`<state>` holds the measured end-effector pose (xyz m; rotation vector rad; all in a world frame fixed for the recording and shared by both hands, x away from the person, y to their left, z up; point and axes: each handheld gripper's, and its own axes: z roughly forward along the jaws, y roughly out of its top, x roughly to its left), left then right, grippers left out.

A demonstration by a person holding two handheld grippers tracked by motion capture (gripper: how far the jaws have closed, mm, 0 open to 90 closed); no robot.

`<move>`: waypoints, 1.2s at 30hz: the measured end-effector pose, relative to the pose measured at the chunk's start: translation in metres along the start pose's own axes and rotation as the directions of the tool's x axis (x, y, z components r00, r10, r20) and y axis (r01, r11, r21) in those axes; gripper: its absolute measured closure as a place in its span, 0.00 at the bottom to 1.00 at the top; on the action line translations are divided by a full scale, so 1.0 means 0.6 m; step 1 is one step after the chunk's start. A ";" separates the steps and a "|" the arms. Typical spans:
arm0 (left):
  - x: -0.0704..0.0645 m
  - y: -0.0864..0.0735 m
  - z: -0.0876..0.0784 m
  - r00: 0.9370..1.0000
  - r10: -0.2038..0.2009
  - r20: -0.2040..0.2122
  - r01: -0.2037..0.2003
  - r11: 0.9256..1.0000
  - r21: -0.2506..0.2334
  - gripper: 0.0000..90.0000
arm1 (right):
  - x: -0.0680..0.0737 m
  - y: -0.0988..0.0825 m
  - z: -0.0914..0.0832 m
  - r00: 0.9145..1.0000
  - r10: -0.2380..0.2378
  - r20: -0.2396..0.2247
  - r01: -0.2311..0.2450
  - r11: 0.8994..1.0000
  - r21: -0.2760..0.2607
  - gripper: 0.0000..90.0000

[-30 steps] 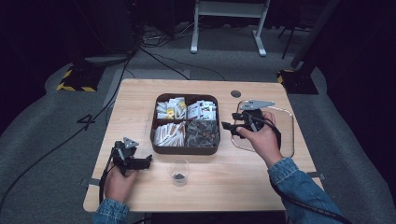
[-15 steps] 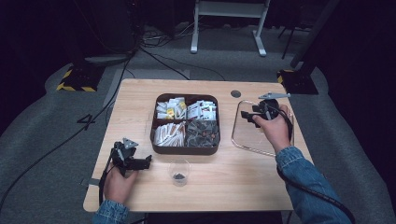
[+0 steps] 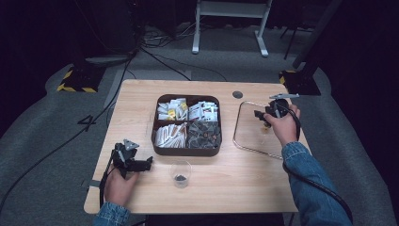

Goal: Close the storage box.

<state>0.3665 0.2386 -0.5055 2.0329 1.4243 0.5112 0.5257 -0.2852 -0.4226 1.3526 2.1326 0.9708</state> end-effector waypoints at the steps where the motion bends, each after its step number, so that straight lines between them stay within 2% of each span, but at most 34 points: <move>1: 0.000 0.000 0.001 1.000 -0.001 0.000 0.001 1.000 -0.001 0.01 | -0.006 -0.003 0.003 1.000 0.000 0.009 0.000 1.000 0.011 0.47; 13: 0.000 0.001 0.001 1.000 -0.004 -0.003 0.004 1.000 0.000 0.01 | -0.043 -0.037 0.033 0.996 0.063 0.067 -0.068 0.996 0.065 0.47; 18: 0.000 0.001 0.001 1.000 0.000 -0.006 0.000 1.000 0.002 0.00 | -0.052 -0.053 0.044 0.993 0.090 0.081 -0.099 0.989 0.108 0.50; 22: 0.000 0.001 0.001 1.000 -0.002 -0.005 0.002 1.000 0.003 0.00 | -0.051 -0.066 0.048 0.987 0.139 0.074 -0.148 0.982 0.122 0.51; 26: 0.000 0.001 0.001 1.000 -0.002 -0.006 0.002 1.000 0.002 0.00 | -0.049 -0.073 0.047 0.986 0.149 0.069 -0.158 0.978 0.140 0.51; 30: 0.000 0.001 0.001 1.000 -0.001 -0.005 0.001 1.000 0.001 0.00 | -0.046 -0.079 0.050 0.987 0.140 0.073 -0.150 0.976 0.160 0.53; 33: 0.000 0.001 0.001 1.000 -0.001 -0.005 0.001 1.000 0.001 0.00 | -0.044 -0.083 0.050 0.987 0.140 0.080 -0.152 0.976 0.157 0.56; 36: 0.000 0.001 0.001 1.000 -0.001 -0.006 0.001 1.000 0.002 0.00 | -0.040 -0.082 0.049 0.989 0.125 0.075 -0.136 0.977 0.167 0.64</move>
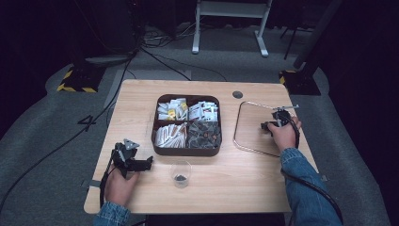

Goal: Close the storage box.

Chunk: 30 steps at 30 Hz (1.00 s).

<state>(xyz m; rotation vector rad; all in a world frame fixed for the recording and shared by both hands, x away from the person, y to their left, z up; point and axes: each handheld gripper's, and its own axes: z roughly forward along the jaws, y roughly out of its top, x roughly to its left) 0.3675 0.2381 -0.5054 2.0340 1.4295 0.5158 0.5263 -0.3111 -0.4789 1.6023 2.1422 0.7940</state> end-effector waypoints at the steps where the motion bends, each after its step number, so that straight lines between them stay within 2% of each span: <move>1: 0.000 0.000 0.000 1.000 0.000 0.000 0.000 1.000 0.000 0.00 | 0.003 0.000 -0.001 1.000 -0.004 0.003 0.004 1.000 0.008 0.64; 4: 0.000 0.000 0.000 1.000 0.000 0.000 0.000 1.000 0.000 0.00 | 0.007 0.001 0.000 1.000 -0.021 0.018 0.021 1.000 0.008 0.65; 17: 0.000 0.000 0.000 1.000 -0.001 0.002 0.001 1.000 0.000 0.00 | 0.009 -0.001 -0.002 0.999 -0.009 0.041 0.009 1.000 -0.016 0.65; 21: 0.000 0.000 0.000 1.000 0.000 0.000 0.000 1.000 0.000 0.00 | 0.007 0.002 -0.013 0.999 0.002 0.038 -0.001 0.999 -0.033 0.65; 26: 0.000 0.000 0.000 1.000 0.000 0.001 0.000 1.000 -0.001 0.00 | 0.008 0.011 -0.031 1.000 -0.006 0.029 0.008 0.998 -0.055 0.65; 30: 0.000 0.000 0.000 1.000 -0.001 0.002 0.001 1.000 -0.001 0.00 | 0.011 0.017 -0.044 1.000 0.009 0.017 -0.008 0.997 -0.071 0.65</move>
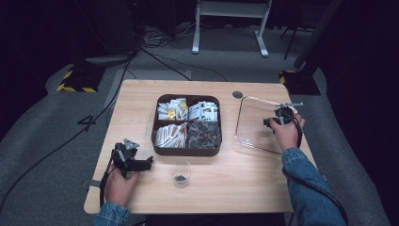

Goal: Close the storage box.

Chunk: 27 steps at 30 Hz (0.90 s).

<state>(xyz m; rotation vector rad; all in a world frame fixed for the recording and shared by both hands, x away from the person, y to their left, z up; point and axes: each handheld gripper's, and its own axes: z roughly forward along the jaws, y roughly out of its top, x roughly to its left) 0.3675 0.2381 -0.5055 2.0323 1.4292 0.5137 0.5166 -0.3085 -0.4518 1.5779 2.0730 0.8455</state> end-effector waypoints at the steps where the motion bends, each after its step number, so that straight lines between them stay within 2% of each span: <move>1: 0.000 0.000 0.000 1.000 0.001 -0.001 -0.001 1.000 0.000 0.00 | 0.001 0.002 -0.003 1.000 0.002 -0.006 -0.002 1.000 -0.005 0.65; 16: 0.000 0.000 0.000 1.000 0.001 -0.001 -0.001 1.000 -0.001 0.00 | 0.027 0.033 -0.046 1.000 -0.020 -0.022 0.019 0.998 -0.057 0.65; 27: 0.000 0.000 0.000 1.000 0.000 -0.001 0.000 1.000 0.001 0.00 | 0.055 0.059 -0.075 0.997 -0.068 -0.040 0.063 0.993 -0.097 0.65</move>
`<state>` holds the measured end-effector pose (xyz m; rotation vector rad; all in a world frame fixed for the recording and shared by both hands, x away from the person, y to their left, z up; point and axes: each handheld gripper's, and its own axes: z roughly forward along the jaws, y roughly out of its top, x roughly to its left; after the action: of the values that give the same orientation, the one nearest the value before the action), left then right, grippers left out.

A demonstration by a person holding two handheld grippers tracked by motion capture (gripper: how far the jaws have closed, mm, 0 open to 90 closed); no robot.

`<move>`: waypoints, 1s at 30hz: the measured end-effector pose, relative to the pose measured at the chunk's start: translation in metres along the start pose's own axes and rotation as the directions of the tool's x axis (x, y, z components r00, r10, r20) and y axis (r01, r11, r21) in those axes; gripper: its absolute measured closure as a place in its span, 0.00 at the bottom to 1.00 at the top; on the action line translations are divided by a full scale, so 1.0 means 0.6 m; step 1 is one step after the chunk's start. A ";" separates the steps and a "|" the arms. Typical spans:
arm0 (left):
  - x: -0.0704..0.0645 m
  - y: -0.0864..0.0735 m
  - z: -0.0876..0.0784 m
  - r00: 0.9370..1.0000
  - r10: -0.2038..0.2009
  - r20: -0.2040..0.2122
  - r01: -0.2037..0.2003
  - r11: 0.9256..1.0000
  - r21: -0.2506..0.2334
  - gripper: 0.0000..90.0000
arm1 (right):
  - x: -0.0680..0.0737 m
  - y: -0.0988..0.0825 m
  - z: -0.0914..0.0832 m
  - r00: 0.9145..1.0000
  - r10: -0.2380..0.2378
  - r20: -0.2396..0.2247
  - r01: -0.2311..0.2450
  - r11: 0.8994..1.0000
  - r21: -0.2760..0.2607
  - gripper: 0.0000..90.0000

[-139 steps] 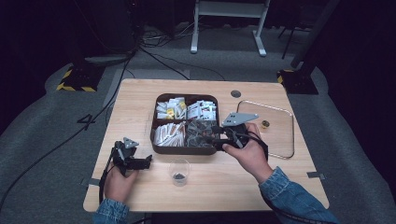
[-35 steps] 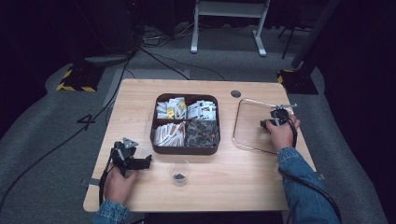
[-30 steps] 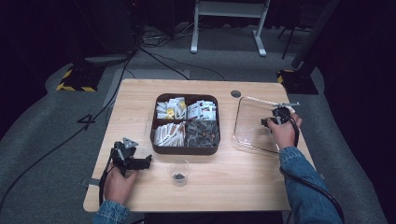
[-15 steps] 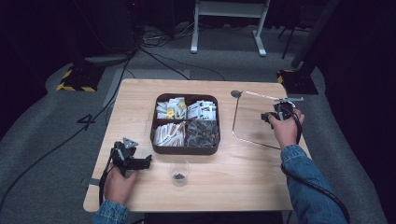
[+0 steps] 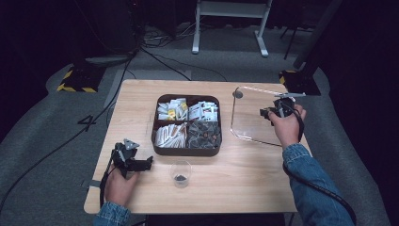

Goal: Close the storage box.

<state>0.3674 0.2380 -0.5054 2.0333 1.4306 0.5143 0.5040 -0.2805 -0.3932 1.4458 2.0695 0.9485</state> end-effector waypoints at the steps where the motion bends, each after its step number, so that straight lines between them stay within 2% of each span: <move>1: 0.000 0.000 0.000 1.000 0.001 -0.001 -0.001 1.000 0.000 0.00 | 0.004 0.004 -0.002 1.000 -0.005 -0.002 0.005 1.000 -0.002 0.65; 12: 0.000 0.000 0.000 1.000 0.001 0.000 -0.001 1.000 -0.001 0.00 | 0.053 0.037 -0.005 0.999 -0.031 -0.029 0.030 0.999 -0.016 0.65; 30: 0.000 0.000 0.000 1.000 -0.001 0.000 0.001 1.000 -0.003 0.00 | 0.168 0.080 0.017 0.991 -0.097 -0.093 0.094 0.995 -0.038 0.65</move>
<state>0.3676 0.2380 -0.5055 2.0303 1.4306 0.5156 0.5057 -0.1732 -0.3616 1.2957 2.1587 1.0267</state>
